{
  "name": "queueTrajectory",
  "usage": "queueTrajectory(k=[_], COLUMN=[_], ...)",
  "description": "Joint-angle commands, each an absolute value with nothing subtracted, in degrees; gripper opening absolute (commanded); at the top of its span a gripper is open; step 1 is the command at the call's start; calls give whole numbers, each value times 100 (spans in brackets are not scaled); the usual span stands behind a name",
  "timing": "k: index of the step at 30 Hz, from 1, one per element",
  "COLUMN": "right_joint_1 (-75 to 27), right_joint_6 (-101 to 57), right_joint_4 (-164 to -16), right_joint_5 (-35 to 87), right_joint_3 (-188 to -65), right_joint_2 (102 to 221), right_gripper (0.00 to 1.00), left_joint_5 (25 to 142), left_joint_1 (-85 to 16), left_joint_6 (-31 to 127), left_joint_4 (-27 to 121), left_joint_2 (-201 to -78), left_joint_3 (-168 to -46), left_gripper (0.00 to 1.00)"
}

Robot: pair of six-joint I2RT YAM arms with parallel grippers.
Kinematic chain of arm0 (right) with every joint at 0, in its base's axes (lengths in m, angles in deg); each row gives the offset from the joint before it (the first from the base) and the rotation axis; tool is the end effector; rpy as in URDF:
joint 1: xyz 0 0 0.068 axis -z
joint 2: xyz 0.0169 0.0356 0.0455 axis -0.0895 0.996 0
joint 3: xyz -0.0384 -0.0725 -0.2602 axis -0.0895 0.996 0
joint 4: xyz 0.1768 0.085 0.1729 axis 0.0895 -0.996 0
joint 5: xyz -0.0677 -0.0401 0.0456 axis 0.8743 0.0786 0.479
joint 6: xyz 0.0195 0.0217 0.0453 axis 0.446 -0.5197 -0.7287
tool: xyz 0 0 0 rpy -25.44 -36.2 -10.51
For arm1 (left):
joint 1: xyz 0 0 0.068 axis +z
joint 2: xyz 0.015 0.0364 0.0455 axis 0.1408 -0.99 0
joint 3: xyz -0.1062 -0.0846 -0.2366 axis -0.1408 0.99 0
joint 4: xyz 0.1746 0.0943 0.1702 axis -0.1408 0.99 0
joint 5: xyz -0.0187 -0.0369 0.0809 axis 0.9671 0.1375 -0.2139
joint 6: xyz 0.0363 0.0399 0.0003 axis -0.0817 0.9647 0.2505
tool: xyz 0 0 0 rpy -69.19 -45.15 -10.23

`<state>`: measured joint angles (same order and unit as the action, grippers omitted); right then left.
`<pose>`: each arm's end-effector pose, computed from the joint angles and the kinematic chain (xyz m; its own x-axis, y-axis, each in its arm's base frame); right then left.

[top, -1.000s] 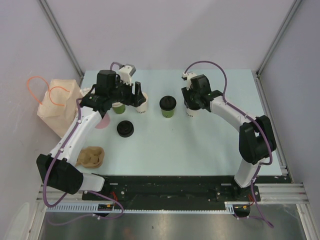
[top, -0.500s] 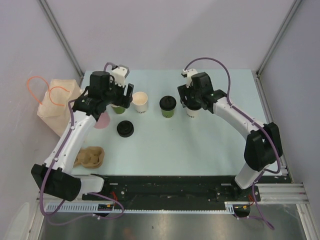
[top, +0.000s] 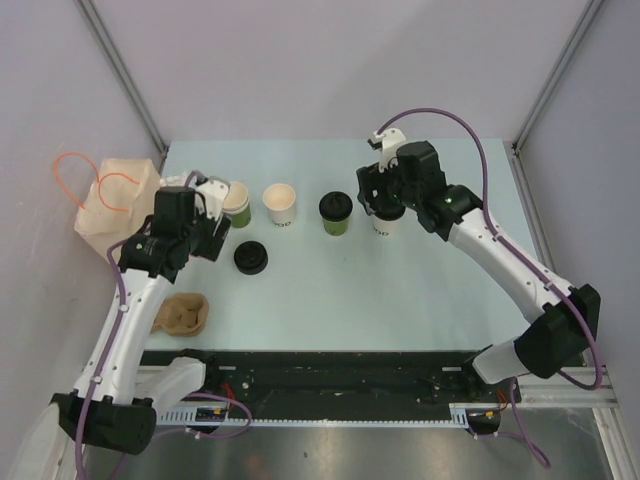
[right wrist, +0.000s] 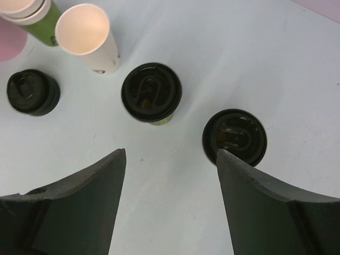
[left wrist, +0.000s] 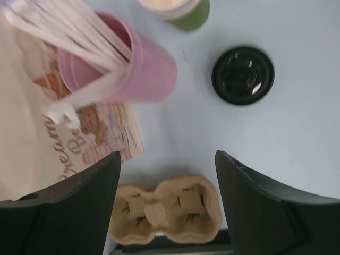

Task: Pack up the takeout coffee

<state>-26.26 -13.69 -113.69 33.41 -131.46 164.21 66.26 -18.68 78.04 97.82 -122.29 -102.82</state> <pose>0.2877 0.1761 0.3710 -0.3843 -0.2654 -0.8842 -0.5374 0.8431 -0.0195 0.1963 -0.0312 0.3676 -0.5756 0.4214 -0.7008 0.2574 0.9068 0.3339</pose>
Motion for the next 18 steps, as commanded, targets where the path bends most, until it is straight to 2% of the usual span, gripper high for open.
queueTrajectory(k=[1,5,8,12,14,18], right_joint_1=[-2940,-3309,-3581,-3924,-4074,-4188], right_joint_6=[-1345,-1309,-1327,-1397,-1467,-1494], right_joint_4=[-11880,-12101,-12233,-12391,-12374,-12295], right_joint_5=[3379,3388,3651,3793,3854,3907], right_joint_3=[-13326,-13169,-13072,-12984,-12896,-12624], right_joint_2=[16006,15821,15733,15671,15592,15513], right_gripper=[73,74,74,73,73,73], left_joint_5=[6828,7320,7163,7461,7627,7935], left_joint_1=[-1592,-1381,-1074,32,473,711], left_joint_6=[8559,9374,9885,10668,11151,12179], left_joint_4=[10680,11111,11147,11138,11138,11155], left_joint_2=[-11871,-11729,-11808,-11791,-11642,-11238], left_joint_3=[-9514,-8688,-8142,-8044,-8036,-7686], left_gripper=[75,65,57,50,50,51])
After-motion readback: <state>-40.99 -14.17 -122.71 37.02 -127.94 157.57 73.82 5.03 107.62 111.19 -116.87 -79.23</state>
